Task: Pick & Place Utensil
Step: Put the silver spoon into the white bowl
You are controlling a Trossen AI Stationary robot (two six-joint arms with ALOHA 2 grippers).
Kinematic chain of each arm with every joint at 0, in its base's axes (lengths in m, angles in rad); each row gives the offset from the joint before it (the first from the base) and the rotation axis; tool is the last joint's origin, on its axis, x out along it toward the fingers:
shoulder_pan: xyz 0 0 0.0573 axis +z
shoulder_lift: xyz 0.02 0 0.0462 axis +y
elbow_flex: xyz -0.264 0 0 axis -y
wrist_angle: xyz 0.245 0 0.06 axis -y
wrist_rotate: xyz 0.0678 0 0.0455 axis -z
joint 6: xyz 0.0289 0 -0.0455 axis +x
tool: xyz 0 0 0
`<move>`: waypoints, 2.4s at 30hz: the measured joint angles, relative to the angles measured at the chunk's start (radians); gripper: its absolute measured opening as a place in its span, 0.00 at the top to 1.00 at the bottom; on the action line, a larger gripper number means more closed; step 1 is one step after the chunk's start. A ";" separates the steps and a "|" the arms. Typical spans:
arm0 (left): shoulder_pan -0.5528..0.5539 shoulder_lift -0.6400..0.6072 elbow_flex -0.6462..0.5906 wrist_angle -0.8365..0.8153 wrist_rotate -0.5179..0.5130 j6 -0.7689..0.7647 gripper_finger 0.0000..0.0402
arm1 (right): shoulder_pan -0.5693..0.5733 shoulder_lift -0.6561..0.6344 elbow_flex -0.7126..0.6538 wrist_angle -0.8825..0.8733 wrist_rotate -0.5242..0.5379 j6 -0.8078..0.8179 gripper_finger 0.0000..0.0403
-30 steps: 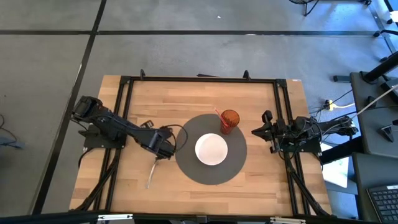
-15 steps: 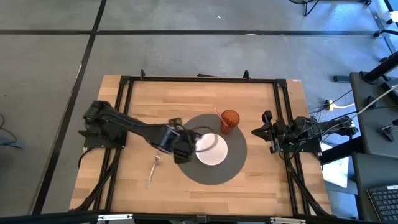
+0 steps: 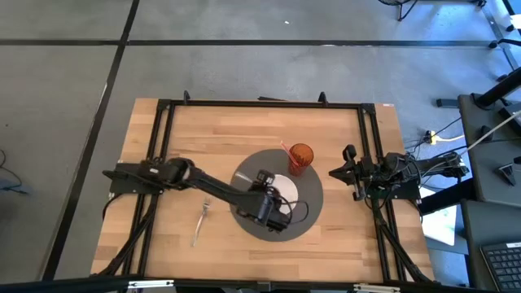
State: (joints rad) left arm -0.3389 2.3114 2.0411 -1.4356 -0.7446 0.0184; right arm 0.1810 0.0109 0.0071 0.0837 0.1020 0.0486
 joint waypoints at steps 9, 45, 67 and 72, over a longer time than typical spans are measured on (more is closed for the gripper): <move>-0.001 0.091 0.082 -0.023 -0.126 0.245 0.98 | 0.000 0.000 0.000 0.000 0.001 -0.001 0.94; 0.001 0.135 0.082 0.071 -0.030 0.516 0.97 | 0.000 0.000 0.000 0.000 0.002 -0.004 0.94; -0.003 0.135 0.082 0.070 0.007 0.501 0.91 | 0.000 0.000 0.000 -0.008 0.002 -0.004 0.94; -0.003 0.135 0.082 0.070 0.010 0.482 0.87 | 0.000 0.000 0.000 -0.008 0.001 -0.004 0.94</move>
State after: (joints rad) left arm -0.3416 2.4466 2.1231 -1.3651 -0.7346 0.5007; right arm 0.1810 0.0109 0.0067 0.0756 0.1032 0.0445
